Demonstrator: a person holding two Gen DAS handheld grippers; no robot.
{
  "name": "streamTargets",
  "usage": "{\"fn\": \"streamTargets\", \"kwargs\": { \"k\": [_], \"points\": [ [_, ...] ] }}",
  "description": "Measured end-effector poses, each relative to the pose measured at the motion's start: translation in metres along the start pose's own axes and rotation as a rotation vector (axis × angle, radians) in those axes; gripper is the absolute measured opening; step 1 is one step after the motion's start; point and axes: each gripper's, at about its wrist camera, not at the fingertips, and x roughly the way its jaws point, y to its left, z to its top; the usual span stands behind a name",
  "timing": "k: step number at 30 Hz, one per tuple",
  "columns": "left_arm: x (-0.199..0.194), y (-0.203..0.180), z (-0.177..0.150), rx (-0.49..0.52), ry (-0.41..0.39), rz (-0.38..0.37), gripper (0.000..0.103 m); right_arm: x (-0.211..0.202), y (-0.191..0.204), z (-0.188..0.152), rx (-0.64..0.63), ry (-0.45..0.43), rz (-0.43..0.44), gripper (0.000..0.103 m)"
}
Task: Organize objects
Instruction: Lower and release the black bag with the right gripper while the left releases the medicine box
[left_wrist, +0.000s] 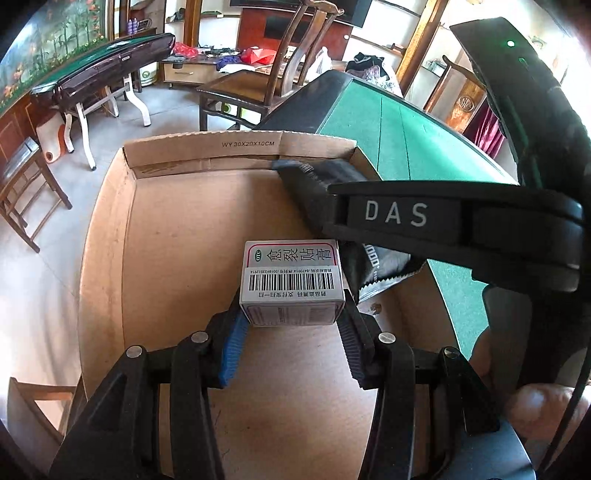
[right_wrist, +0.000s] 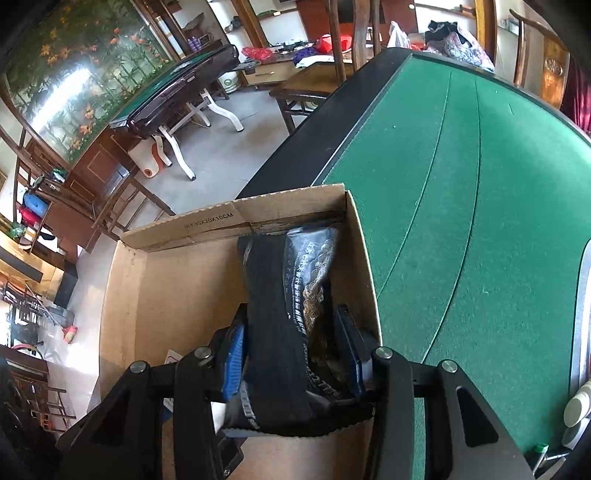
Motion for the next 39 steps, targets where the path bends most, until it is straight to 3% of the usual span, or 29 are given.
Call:
{"fn": "streamTargets", "kwargs": {
  "k": [7,15,24,32,39],
  "points": [
    [-0.002,0.002,0.000,-0.011,0.004,0.002,0.046,-0.010,0.000,-0.007,0.004,-0.017,-0.018,0.046],
    [-0.009,0.001,-0.004,-0.028,0.002,-0.008,0.050,-0.044,-0.003,-0.021,0.020,-0.101,0.005,0.046],
    [-0.023,0.000,-0.009,-0.070,-0.022,-0.050,0.050,-0.083,-0.013,-0.055,0.022,-0.176,0.046,0.046],
    [-0.039,-0.011,-0.013,-0.084,-0.072,-0.078,0.066,-0.126,-0.025,-0.095,-0.009,-0.247,0.084,0.050],
    [-0.043,-0.022,-0.015,-0.073,-0.079,-0.052,0.067,-0.151,-0.050,-0.127,-0.025,-0.286,0.114,0.052]
  ]
}}
